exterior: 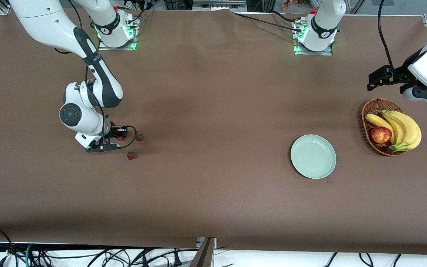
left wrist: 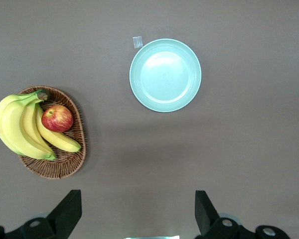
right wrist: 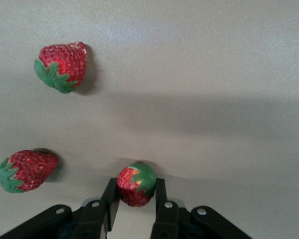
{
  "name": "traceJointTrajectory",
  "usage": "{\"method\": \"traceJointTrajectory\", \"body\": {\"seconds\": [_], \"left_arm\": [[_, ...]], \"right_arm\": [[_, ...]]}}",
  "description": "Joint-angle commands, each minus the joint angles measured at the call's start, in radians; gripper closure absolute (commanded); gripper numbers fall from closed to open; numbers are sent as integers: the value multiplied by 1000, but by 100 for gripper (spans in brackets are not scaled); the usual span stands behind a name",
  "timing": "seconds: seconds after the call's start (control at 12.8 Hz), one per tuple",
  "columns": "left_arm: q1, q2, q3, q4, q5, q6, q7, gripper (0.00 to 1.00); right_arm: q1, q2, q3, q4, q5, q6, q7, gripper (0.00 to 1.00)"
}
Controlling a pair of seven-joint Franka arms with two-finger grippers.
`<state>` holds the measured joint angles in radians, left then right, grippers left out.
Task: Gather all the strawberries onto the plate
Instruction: 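Lower the right gripper and grasp one strawberry, then carry the strawberry to mid-table and release it with the right gripper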
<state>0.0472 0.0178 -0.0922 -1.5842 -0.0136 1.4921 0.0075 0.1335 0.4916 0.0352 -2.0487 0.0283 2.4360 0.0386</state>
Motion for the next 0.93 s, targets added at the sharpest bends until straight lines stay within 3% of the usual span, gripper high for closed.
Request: {"method": "traceJointTrajectory", "body": {"seconds": [0.0, 0.16, 0.47, 0.86], "left_arm": [[8, 4, -6, 23, 4, -19, -3, 0], [8, 4, -6, 23, 4, -19, -3, 0], [8, 4, -6, 23, 4, -19, -3, 0], [8, 4, -6, 23, 4, -19, -3, 0]], "right_arm": [[-3, 7, 3, 22, 1, 2, 4, 86], [1, -1, 3, 56, 2, -30, -2, 88], [52, 2, 26, 287, -1, -300, 113, 88], [269, 97, 26, 476, 4, -321, 433, 87]]}}
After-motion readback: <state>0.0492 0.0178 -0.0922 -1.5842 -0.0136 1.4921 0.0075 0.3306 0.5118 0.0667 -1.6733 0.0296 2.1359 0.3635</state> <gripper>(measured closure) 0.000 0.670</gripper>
